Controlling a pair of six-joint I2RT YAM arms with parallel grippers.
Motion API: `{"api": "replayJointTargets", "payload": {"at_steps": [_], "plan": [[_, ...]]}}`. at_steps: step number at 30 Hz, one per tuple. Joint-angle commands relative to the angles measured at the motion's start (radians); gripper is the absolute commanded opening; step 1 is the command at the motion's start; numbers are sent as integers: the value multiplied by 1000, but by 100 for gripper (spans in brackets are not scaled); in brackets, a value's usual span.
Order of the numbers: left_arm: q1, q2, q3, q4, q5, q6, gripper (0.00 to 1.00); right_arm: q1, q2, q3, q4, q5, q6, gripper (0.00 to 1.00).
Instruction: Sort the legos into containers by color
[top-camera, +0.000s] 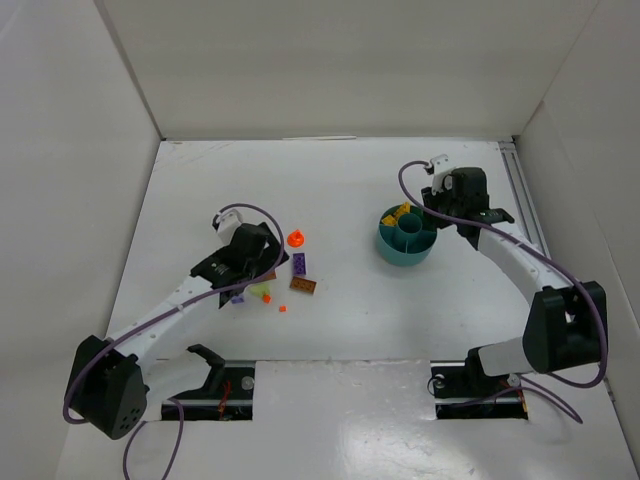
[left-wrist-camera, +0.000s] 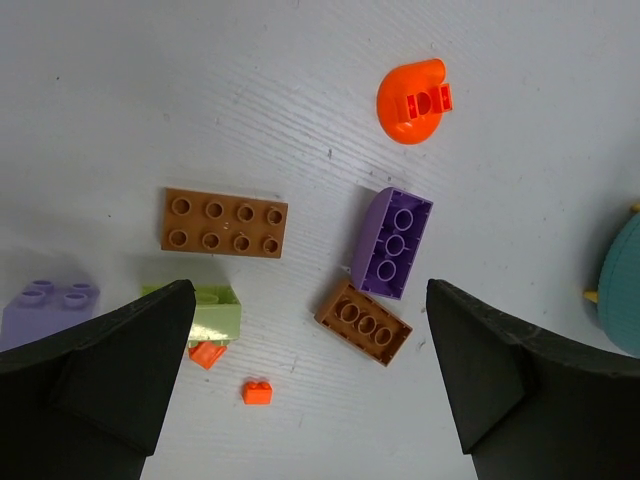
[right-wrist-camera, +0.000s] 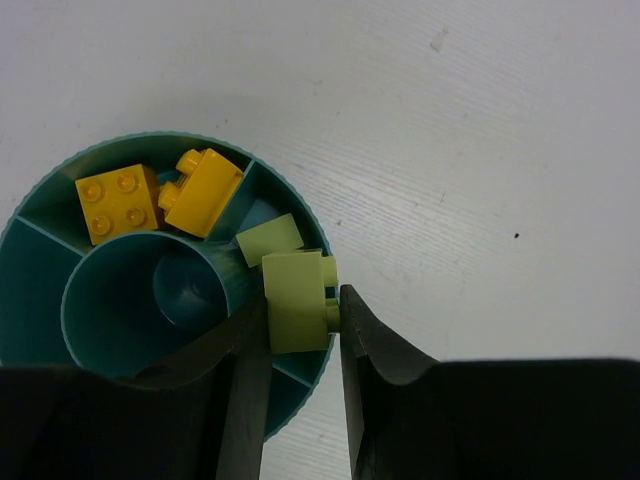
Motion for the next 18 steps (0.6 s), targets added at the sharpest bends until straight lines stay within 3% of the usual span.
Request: {"api": "replayJointTargets", "payload": {"at_steps": [1, 10, 18], "plan": [[11, -3, 17, -10, -9, 13, 100, -4, 3, 5, 30, -28, -9, 25], [11, 6, 26, -19, -9, 13, 100, -4, 3, -13, 49, -28, 20, 51], [11, -23, 17, -56, -9, 13, 100, -4, -60, -13, 38, -15, 20, 57]]}}
